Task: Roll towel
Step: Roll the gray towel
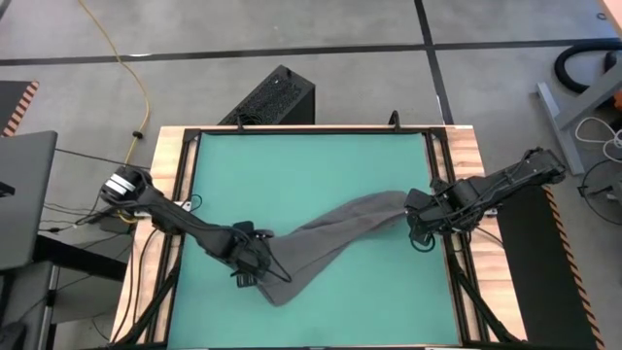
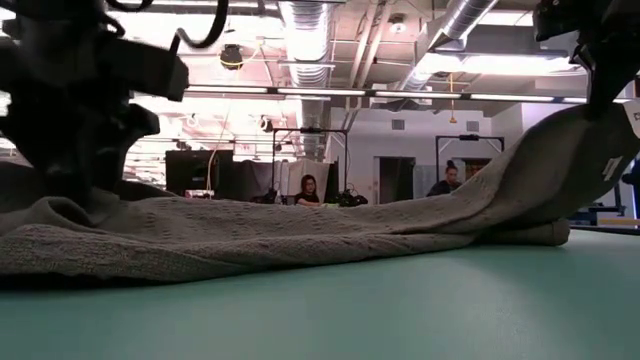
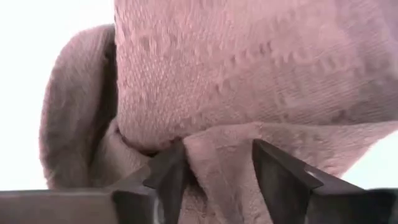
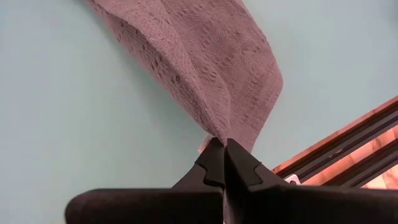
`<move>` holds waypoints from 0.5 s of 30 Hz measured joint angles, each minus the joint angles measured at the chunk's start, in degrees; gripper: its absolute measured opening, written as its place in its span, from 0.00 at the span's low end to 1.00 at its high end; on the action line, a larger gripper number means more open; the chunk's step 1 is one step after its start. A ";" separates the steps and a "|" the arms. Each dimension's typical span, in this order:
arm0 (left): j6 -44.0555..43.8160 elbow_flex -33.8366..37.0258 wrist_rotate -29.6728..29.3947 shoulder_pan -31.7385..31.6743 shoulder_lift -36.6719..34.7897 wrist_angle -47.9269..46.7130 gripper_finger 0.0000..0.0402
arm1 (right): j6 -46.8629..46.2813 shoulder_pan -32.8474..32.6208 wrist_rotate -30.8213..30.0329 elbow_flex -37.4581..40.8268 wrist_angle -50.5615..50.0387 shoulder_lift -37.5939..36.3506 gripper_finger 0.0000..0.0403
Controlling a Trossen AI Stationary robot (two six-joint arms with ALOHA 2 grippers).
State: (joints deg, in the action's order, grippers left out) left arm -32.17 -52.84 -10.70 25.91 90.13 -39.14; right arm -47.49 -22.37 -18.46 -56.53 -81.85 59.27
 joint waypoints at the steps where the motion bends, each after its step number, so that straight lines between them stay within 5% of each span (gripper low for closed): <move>1: 0.13 -0.02 0.00 0.00 -0.25 0.12 0.35 | 0.01 0.00 0.00 0.00 0.01 0.00 0.03; 7: 0.22 -0.04 2.26 -0.02 -0.29 -0.98 0.05 | -0.01 0.00 0.15 0.00 -0.18 0.00 0.03; 15: 2.24 -0.02 -0.51 0.79 -5.19 2.74 0.01 | 1.47 -1.04 0.24 -0.70 0.21 -0.07 0.03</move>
State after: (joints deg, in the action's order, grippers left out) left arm -29.93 -52.86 -11.21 26.70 84.94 -36.41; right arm -46.02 -23.41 -18.22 -57.23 -81.65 59.20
